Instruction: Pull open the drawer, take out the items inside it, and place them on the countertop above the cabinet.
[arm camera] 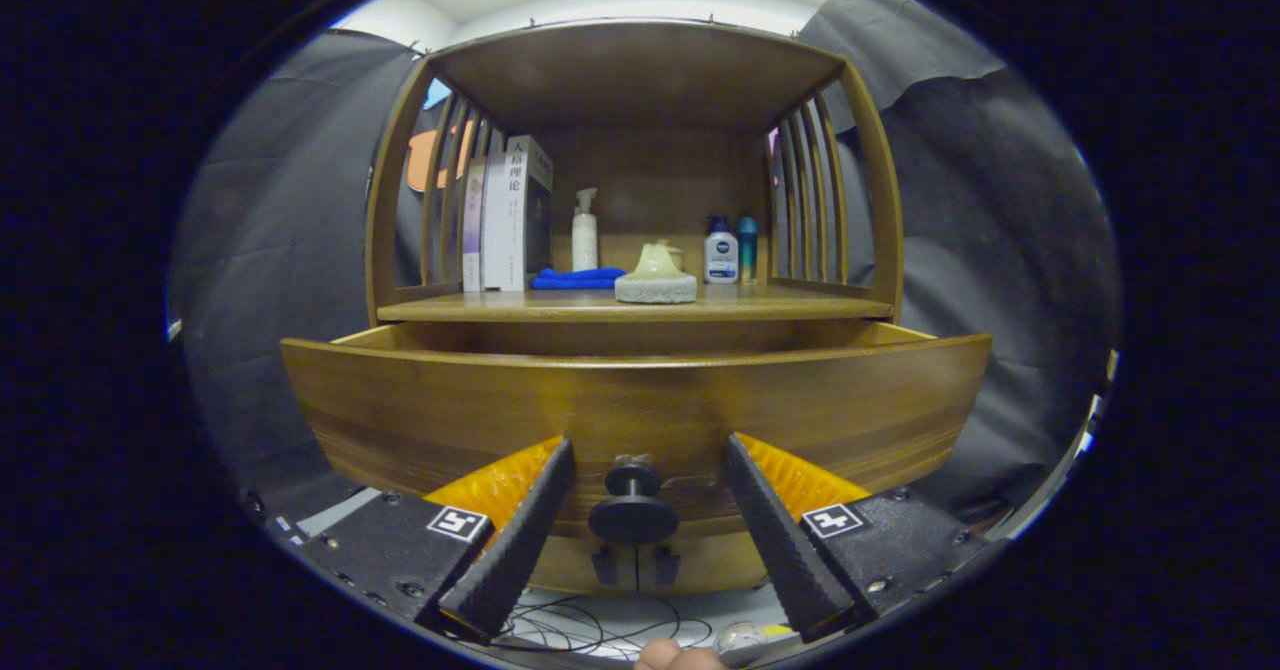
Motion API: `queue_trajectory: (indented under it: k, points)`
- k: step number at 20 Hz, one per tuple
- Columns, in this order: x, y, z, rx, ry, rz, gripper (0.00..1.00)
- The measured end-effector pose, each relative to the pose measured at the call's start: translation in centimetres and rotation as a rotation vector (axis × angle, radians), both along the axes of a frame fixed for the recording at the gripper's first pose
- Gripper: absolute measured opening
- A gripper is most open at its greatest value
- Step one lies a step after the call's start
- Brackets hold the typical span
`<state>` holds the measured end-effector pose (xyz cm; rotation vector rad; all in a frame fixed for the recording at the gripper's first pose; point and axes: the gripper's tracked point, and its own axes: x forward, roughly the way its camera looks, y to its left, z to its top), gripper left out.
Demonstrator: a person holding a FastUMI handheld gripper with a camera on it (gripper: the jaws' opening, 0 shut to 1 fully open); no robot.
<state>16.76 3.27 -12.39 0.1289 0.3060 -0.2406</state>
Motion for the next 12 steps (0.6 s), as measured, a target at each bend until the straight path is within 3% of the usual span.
queue_trajectory:
  k: [12]
  points:
    - [4.1, -1.3, -0.6, -0.011, -0.007, 0.015, 1.00]
